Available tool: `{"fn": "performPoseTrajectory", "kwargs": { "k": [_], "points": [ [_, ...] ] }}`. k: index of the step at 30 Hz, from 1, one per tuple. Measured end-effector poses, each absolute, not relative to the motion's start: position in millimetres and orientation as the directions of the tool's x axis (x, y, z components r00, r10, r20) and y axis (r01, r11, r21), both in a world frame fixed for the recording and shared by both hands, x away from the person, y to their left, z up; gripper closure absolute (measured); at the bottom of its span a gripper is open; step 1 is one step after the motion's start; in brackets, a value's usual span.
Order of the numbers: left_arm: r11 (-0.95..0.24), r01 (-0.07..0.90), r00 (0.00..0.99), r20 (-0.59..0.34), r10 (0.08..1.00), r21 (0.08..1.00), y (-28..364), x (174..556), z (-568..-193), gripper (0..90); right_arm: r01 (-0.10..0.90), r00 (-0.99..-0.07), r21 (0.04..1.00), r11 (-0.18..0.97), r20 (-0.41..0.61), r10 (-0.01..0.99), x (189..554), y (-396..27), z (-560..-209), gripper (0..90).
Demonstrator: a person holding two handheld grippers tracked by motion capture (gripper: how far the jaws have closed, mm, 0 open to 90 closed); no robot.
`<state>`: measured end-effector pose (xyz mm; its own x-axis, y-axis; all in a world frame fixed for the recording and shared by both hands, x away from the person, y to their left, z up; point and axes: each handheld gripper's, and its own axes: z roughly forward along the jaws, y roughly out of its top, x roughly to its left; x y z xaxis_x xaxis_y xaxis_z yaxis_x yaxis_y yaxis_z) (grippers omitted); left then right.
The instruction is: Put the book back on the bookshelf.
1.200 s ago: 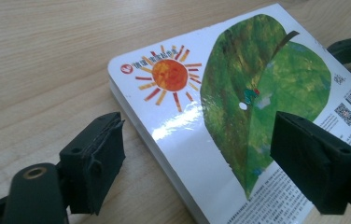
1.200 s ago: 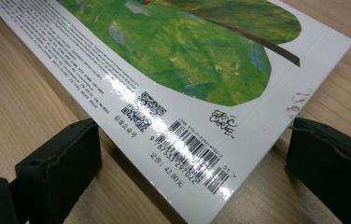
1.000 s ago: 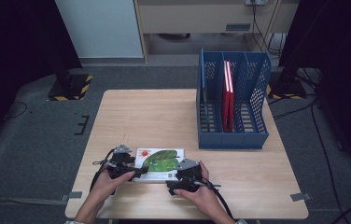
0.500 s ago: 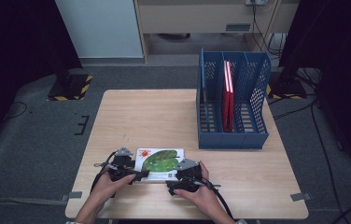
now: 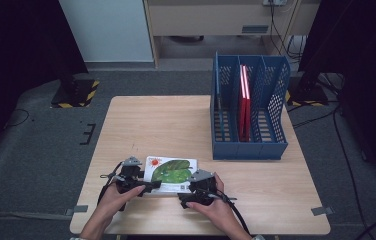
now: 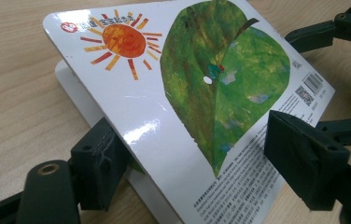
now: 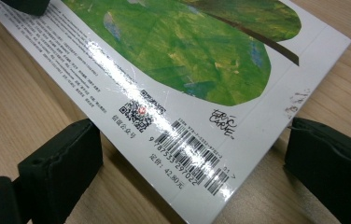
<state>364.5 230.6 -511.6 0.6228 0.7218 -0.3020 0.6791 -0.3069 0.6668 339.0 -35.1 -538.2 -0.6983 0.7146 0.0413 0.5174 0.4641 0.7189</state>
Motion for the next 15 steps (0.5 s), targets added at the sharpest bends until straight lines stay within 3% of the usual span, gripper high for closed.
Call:
{"fn": "performPoseTrajectory", "kwargs": {
  "k": [15],
  "points": [
    [-0.321, 0.672, 0.641, -0.307, 0.704, 0.668, 235.4, 367.3, -510.7, 28.9, 0.515, -0.716, 0.722, 0.462, 0.066, 0.695, 340.4, -39.7, -537.7, 3.9]
  ]
}}
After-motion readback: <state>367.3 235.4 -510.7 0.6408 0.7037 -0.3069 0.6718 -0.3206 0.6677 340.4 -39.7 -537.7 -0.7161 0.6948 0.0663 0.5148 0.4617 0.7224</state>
